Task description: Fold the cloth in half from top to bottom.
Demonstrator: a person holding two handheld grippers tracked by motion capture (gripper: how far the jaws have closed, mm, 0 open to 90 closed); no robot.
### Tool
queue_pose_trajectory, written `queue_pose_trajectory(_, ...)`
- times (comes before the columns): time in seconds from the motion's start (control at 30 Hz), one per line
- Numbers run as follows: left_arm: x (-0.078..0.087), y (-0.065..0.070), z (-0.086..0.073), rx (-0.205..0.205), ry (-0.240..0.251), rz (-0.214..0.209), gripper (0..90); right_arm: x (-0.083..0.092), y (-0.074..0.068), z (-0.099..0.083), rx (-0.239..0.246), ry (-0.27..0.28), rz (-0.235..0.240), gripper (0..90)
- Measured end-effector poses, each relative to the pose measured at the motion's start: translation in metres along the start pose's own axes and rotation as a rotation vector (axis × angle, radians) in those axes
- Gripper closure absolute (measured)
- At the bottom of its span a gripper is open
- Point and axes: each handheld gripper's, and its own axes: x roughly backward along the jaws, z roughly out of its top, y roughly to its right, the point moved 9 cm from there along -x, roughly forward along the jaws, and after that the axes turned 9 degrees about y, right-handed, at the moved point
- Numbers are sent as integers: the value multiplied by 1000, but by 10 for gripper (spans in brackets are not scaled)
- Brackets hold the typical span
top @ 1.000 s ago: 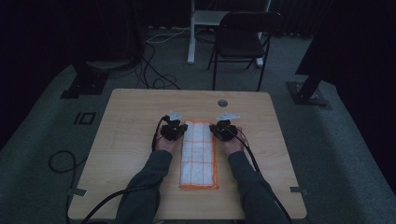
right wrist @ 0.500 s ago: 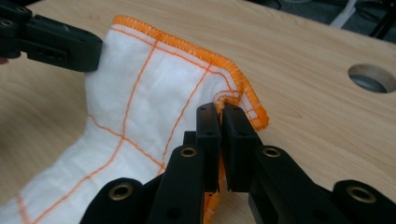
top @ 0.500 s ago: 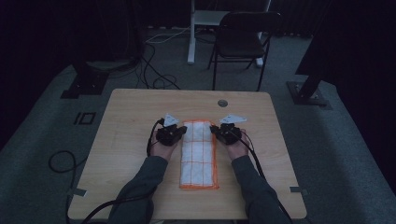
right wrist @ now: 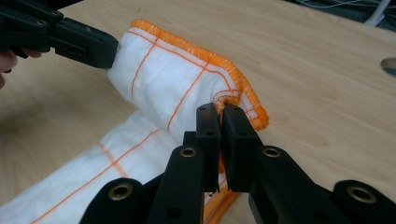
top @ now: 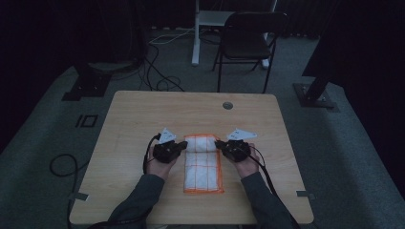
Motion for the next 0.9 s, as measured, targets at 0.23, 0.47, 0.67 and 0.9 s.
queue_pose_trajectory(0.23,16,15,-8,17,-1,-32,900,14,-14,-8,4,-7,30,864)
queue_pose_trajectory(0.47,20,30,-46,14,-92,-52,900,21,-28,-43,-19,-67,55,860)
queue_pose_trajectory(0.67,20,34,-69,14,-136,-47,900,19,-37,-60,-7,-128,64,852)
queue_pose_trajectory(0.9,24,34,-66,11,-113,-48,738,24,-37,-66,-22,-142,53,617)
